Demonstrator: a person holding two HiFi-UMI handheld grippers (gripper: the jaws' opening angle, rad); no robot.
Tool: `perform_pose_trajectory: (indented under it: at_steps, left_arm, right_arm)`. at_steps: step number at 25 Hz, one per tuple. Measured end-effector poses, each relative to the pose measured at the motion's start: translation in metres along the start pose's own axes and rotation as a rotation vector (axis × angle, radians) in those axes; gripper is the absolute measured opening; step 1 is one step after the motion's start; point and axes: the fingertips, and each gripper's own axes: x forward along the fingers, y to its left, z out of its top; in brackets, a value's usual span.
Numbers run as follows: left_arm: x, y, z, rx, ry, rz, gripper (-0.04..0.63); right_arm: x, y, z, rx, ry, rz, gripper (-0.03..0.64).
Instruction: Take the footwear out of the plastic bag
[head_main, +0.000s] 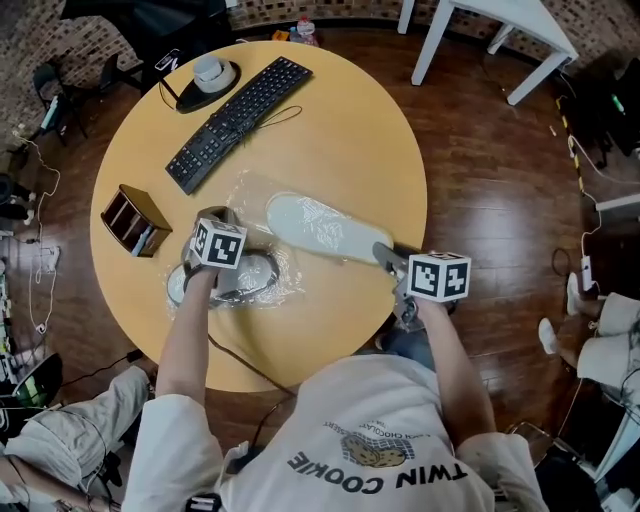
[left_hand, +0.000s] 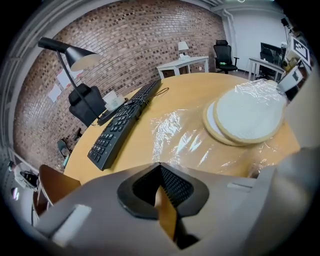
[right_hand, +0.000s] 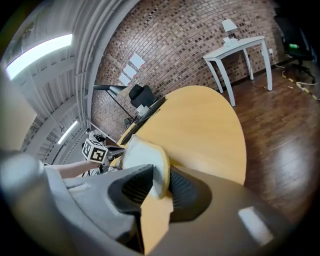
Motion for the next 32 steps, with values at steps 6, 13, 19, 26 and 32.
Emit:
perform_pose_trajectory:
  at_steps: [6, 13, 19, 26, 32]
  left_arm:
    - [0.000, -0.003, -0.001, -0.005, 0.020, 0.011, -0.003]
    - [0.000, -0.004, 0.000, 0.004, 0.053, 0.031, -0.003]
    - [0.000, -0.003, -0.001, 0.022, 0.064, 0.029, 0.000]
    - [-0.010, -0.017, 0.004, 0.005, 0.029, -0.012, 0.003]
    - [-0.040, -0.058, 0.038, 0.004, -0.115, -0.106, 0.003]
  right_arm:
    - [-0.023, -0.018, -0.003, -0.005, -0.014, -0.021, 0.089]
    - [-0.044, -0.042, -0.004, 0.004, -0.015, -0.026, 0.089]
    - [-0.048, -0.045, -0.005, 0.026, -0.008, -0.013, 0.090]
    - [-0.046, -0.048, -0.003, 0.027, -0.003, -0.010, 0.091]
    - [-0.042, -0.047, 0.000, 0.037, -0.003, 0.005, 0.091]
